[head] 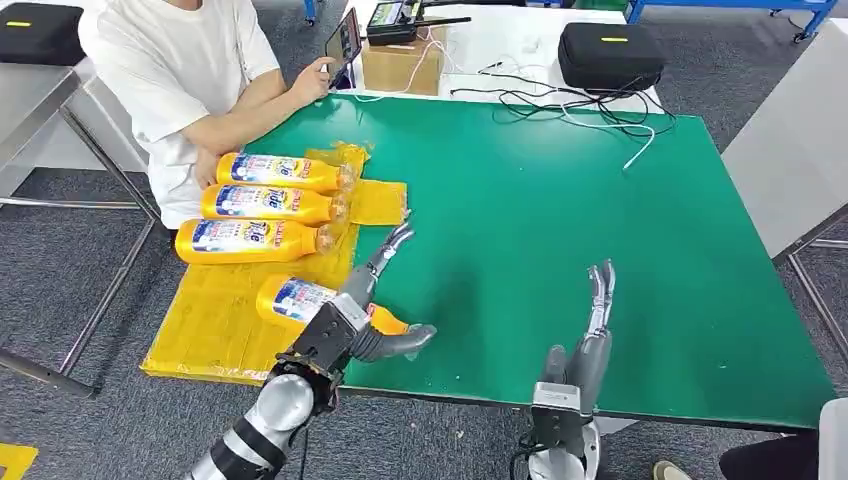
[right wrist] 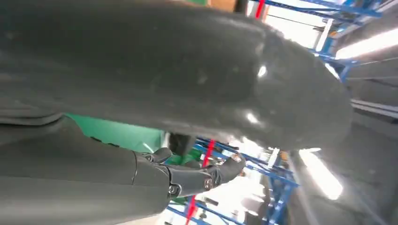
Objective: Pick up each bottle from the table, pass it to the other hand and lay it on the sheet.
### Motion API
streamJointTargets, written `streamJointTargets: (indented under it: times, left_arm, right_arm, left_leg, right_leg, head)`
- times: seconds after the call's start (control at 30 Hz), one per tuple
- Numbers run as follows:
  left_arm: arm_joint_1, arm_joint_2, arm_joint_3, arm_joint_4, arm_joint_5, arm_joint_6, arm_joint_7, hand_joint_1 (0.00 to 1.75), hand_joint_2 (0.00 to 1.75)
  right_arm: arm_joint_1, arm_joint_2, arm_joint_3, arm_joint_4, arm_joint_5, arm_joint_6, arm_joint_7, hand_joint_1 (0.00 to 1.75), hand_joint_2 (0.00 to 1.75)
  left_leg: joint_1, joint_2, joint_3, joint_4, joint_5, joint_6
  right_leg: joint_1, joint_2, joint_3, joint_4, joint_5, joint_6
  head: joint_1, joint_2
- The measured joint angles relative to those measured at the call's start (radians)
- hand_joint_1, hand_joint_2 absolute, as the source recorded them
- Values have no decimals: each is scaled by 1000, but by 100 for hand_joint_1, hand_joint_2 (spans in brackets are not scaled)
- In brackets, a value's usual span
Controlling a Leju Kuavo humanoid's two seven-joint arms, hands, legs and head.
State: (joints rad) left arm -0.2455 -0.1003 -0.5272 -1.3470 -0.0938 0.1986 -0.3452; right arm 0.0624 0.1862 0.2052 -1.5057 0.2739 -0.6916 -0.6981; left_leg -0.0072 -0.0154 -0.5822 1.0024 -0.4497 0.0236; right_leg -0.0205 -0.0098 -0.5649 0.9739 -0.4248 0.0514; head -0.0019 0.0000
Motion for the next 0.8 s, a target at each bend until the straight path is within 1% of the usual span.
streamJointTargets:
  times: [0.07, 0.1, 0.33, 0.37, 0.43, 0.5, 0.57, 0.6, 0.63, 0.67, 0.73, 0.8]
  left_arm:
    - [0, -11, -1, 0, 12, 29, -23, 0, 175]
    - [0, -16, -2, 0, 24, 40, -35, 0, 175]
    - [27, -36, -27, -12, 95, 60, -83, 0, 175]
    - [37, -37, -31, -22, 119, 56, -87, 0, 175]
    - [60, -42, -38, -46, 172, 50, -94, 0, 175]
    - [91, -43, -39, -86, 279, 38, -82, 0, 175]
    - [126, -43, -39, -127, 363, 36, -67, 0, 175]
    - [139, -42, -38, -140, 373, 36, -63, 0, 0]
    - [150, -41, -38, -154, 378, 36, -61, 0, 0]
    - [159, -41, -38, -167, 380, 36, -60, 0, 175]
    - [171, -40, -38, -182, 377, 55, -67, 0, 175]
    - [184, -39, -34, -184, 328, 110, -88, 0, 175]
  right_arm:
    - [0, 0, -1, -5, 0, 0, 0, 0, 0]
    - [0, -1, -1, -6, 8, -1, 0, 0, 175]
    - [-3, -2, -2, -25, 85, -1, 0, 0, 175]
    - [-3, -2, 0, -36, 80, -1, 0, 0, 0]
    - [-4, -3, 10, -48, 21, -1, 0, 0, 0]
    - [-3, -1, 30, -48, -133, 16, 6, 0, 0]
    - [1, 6, 42, -45, -174, 18, 37, 0, 0]
    - [2, 8, 48, -44, -176, 18, 42, 0, 0]
    - [2, 9, 56, -42, -177, 18, 47, 0, 0]
    - [2, 11, 62, -41, -179, 18, 50, 0, 0]
    - [2, 14, 71, -38, -172, 18, 65, 0, 0]
    - [5, 12, 92, -34, -142, 17, 89, 0, 0]
  left_leg:
    - [0, 0, 0, 0, 0, 0]
    - [0, 0, 0, 0, 0, 0]
    - [0, 0, -1, 0, 0, 0]
    - [0, 0, -1, 0, 0, 0]
    - [0, 0, -2, 0, 0, 0]
    - [0, 0, -2, 0, 0, 0]
    - [0, 1, -2, 0, 0, 0]
    - [0, 1, -3, 0, 0, 0]
    - [0, 0, -4, 0, 0, 0]
    - [0, 0, -4, 0, 0, 0]
    - [0, 0, -4, 0, 0, 0]
    - [0, 1, -4, 0, 0, 0]
  right_leg:
    - [0, 0, 0, 0, 0, 0]
    - [0, 0, 0, 0, 0, 0]
    - [0, 0, -1, 0, 0, 0]
    - [0, 0, -1, 0, 0, 0]
    - [0, 0, -1, 0, 0, 0]
    - [0, 1, -2, 0, 0, 0]
    - [0, 1, -3, 0, 0, 0]
    - [0, 1, -3, 0, 0, 0]
    - [0, 1, -4, 0, 0, 0]
    - [0, 1, -4, 0, 0, 0]
    - [0, 1, -3, 0, 0, 0]
    - [0, 1, -4, 0, 0, 0]
  head:
    - [0, 0]
    - [0, 0]
    - [0, 0]
    - [0, 0]
    - [0, 0]
    - [0, 0]
    - [0, 0]
    - [0, 0]
    - [0, 0]
    - [0, 0]
    - [0, 0]
    - [0, 0]
